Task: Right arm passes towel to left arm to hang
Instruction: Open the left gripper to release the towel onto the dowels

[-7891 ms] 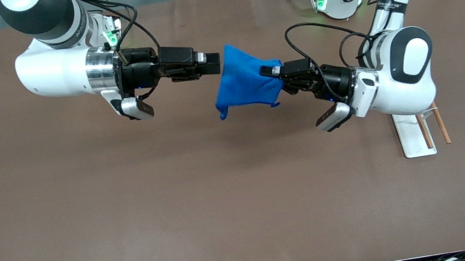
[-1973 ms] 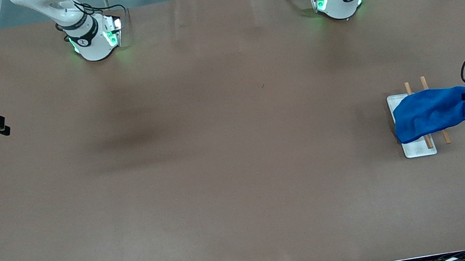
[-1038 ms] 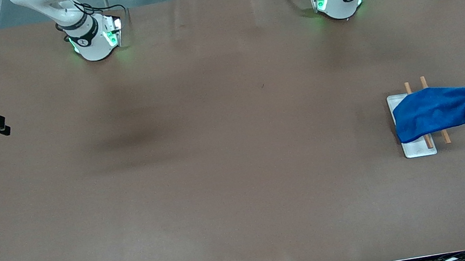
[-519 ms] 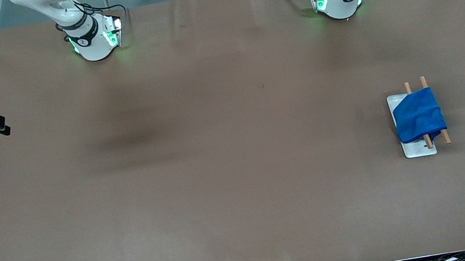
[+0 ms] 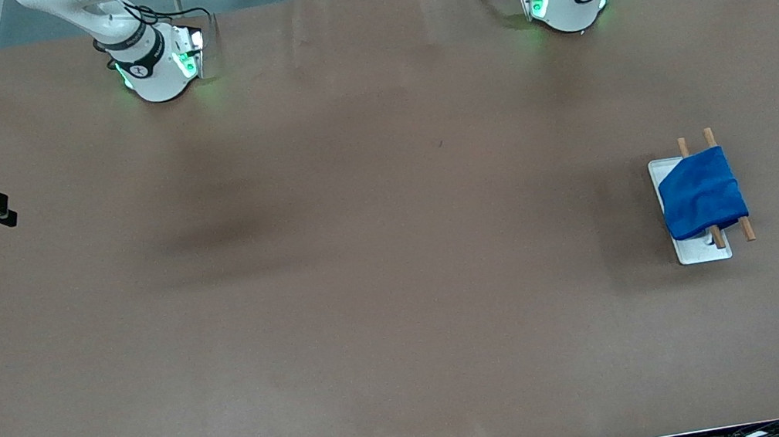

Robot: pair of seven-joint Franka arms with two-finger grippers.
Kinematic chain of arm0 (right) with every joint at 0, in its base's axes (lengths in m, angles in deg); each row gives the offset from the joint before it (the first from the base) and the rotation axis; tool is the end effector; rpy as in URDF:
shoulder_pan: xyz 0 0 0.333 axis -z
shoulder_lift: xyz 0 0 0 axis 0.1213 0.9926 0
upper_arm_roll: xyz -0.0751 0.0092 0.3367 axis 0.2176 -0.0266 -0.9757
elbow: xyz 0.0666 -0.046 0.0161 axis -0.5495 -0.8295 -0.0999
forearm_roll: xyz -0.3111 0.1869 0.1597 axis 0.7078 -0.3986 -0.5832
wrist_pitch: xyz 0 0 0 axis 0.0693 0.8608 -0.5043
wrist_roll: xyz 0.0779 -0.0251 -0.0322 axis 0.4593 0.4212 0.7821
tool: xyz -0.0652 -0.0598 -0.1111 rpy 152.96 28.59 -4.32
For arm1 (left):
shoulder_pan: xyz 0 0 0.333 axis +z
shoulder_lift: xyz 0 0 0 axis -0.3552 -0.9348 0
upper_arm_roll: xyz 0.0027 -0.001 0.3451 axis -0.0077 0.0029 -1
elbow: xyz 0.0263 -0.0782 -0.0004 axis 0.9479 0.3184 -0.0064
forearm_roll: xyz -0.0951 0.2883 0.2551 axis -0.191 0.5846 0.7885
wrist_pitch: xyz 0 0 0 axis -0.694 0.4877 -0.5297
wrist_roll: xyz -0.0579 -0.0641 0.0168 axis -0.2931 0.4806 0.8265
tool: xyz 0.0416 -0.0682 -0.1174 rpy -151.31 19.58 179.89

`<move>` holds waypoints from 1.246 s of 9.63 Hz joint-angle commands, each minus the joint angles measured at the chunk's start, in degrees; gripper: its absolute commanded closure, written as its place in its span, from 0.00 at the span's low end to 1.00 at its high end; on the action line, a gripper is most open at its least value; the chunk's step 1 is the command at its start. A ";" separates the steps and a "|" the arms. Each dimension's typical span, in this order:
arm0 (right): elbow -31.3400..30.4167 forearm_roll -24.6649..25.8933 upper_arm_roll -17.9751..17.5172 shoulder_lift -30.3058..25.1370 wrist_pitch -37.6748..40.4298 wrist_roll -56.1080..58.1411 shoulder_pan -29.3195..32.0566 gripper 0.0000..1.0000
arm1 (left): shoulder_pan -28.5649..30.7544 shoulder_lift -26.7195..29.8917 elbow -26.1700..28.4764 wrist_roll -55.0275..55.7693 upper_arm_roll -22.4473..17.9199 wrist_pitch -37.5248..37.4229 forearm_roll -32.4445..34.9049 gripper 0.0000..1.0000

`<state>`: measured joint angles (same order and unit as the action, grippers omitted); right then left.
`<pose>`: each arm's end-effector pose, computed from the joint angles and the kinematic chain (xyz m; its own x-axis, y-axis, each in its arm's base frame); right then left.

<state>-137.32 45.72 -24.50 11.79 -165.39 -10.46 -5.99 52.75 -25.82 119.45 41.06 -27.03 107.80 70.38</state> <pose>0.5543 -0.0356 0.5937 0.9999 0.0025 -0.0152 0.0025 -1.0000 0.0033 0.6663 0.1661 0.4342 0.9861 -0.1311 -0.1020 -0.1284 -0.9912 0.0325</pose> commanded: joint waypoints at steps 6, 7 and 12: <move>3.11 -0.02 -0.43 -0.63 0.59 -0.03 0.25 0.00 | 0.31 8.97 1.33 18.60 12.51 -10.29 0.57 0.00; 3.11 -0.11 -0.43 -0.63 0.59 -0.03 0.16 0.00 | 0.23 8.98 1.07 18.00 13.31 -11.35 1.19 0.00; 3.02 -0.11 -0.51 -0.63 1.21 0.05 0.16 0.00 | 0.23 10.73 -3.94 17.47 16.48 -15.13 -1.59 0.00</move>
<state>-134.41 45.72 -24.68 11.70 -164.95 -10.46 -6.02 52.67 -15.78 115.41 58.56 -11.15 94.48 70.21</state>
